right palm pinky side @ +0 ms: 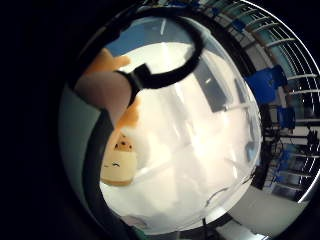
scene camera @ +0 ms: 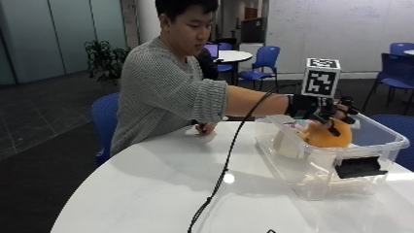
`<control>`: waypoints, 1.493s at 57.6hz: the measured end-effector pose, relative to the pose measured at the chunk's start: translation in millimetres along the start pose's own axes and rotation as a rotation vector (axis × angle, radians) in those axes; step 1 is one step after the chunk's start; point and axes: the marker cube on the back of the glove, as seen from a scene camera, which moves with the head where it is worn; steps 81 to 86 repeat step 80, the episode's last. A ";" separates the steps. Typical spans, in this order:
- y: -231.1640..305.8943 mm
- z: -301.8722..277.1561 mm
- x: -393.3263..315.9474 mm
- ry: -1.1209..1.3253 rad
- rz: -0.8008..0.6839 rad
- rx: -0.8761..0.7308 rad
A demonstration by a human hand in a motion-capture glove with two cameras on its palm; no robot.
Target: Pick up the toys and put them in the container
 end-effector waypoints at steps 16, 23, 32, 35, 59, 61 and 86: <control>43.0 -35.2 16.6 -0.088 -0.053 0.082; 122.0 -66.5 40.1 -0.150 -0.167 0.165; 252.1 -62.6 108.6 0.195 -0.348 0.265; 304.1 -46.4 104.4 0.144 -0.411 0.258; 549.7 93.2 165.6 0.011 0.146 0.156; 554.5 97.2 168.0 -0.011 0.157 0.155; 556.3 102.4 181.4 -0.053 0.180 0.175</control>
